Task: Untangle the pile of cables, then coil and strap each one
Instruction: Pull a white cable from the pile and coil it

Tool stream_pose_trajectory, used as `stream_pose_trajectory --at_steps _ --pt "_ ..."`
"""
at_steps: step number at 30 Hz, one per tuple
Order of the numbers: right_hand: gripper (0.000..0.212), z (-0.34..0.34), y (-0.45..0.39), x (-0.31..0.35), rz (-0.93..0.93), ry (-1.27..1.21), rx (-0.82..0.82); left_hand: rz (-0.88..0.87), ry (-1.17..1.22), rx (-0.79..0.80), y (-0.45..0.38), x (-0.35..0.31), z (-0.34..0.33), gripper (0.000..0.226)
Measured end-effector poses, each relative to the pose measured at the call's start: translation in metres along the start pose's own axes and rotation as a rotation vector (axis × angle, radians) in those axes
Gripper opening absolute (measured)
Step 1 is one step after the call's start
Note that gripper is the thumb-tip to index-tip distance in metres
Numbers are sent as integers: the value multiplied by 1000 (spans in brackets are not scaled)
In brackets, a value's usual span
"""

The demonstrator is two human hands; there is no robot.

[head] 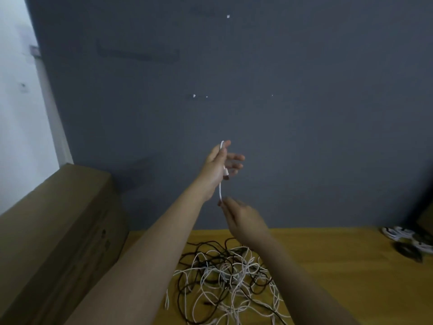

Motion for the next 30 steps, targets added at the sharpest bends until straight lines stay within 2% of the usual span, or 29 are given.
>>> stream_pose_trajectory --at_steps 2,4,7,10,12,15,19,21,23,25,28,30 --pt "23 16 5 7 120 69 -22 23 -203 27 4 9 3 40" --pt "22 34 7 7 135 38 -80 35 -501 99 12 12 8 45" --pt "10 57 0 -9 -26 -407 -111 74 -946 229 26 12 21 42" --pt "5 68 -7 -25 -104 -538 -67 169 -1169 214 43 8 36 33" --pt "9 75 -12 -27 -96 -691 -148 176 -1105 149 53 5 40 35" --pt "16 81 -25 -28 -87 -949 -260 192 -833 147 67 2 36 42" --pt "18 70 -45 -27 -149 -1201 -156 247 -257 271 82 -6 28 46" --pt "15 57 -52 -25 -217 -1232 -99 250 -80 361 86 -15 23 44" --pt "13 37 -56 -17 -263 -1234 -4 182 11 381 85 -27 20 34" --pt "17 12 -56 -7 -296 -1205 84 104 28 317 80 -38 20 28" --pt "23 -29 -43 6 -325 -1136 121 17 32 177 69 -45 25 29" --pt "23 -52 -28 12 -293 -964 147 -25 25 75 60 -44 34 26"
Point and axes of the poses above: each hand's wrist, its own y-axis away from the middle knuckle, its own z-axis out of the back of the hand, x = y × z, the point moved 2 cm from there along -y, towards the middle knuckle, and after that the axes turned 11 degrees about x, right-handed, at the moved point
